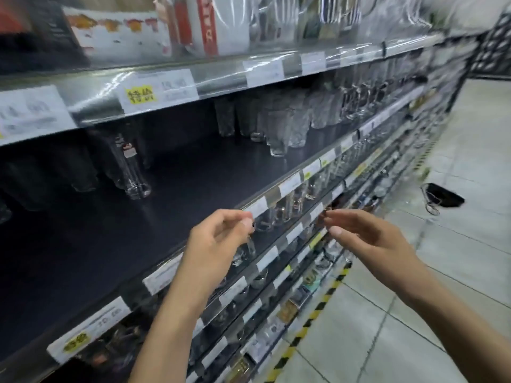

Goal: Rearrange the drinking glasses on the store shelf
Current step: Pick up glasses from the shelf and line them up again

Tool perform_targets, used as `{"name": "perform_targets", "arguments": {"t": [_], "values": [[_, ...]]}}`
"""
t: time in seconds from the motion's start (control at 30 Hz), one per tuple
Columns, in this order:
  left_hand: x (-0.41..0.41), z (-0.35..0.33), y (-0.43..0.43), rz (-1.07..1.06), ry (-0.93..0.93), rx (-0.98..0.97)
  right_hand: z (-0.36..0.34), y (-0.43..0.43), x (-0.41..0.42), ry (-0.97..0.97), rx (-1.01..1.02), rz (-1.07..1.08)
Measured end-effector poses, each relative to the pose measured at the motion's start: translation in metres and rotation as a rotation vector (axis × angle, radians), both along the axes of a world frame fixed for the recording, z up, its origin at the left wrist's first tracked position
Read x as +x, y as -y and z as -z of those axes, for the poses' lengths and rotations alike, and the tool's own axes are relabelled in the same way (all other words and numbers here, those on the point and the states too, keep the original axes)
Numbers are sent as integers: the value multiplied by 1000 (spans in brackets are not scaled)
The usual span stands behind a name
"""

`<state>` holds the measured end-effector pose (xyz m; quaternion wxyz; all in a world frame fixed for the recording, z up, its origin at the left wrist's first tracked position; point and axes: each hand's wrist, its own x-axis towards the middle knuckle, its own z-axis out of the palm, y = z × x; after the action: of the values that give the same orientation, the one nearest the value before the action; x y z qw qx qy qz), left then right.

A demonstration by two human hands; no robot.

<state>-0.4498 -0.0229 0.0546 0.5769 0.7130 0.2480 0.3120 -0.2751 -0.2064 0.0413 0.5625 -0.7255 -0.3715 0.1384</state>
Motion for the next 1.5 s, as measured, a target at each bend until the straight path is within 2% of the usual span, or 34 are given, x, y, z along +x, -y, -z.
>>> {"name": "perform_targets", "arguments": {"t": [0.33, 0.87, 1.03, 1.23, 1.37, 1.5], "values": [[134, 8, 52, 227, -77, 21, 23, 73, 106, -76, 39, 190], [420, 32, 94, 160, -127, -90, 36, 98, 391, -139, 56, 218], [493, 33, 74, 101, -109, -95, 39, 66, 463, -147, 111, 246], [578, 31, 23, 8, -7, -98, 31, -5, 547, -91, 93, 166], [635, 28, -24, -138, 59, -142, 19, -63, 602, -61, 83, 82], [675, 24, -72, -376, 164, -168, 8, -126, 649, -114, 77, -54]]}}
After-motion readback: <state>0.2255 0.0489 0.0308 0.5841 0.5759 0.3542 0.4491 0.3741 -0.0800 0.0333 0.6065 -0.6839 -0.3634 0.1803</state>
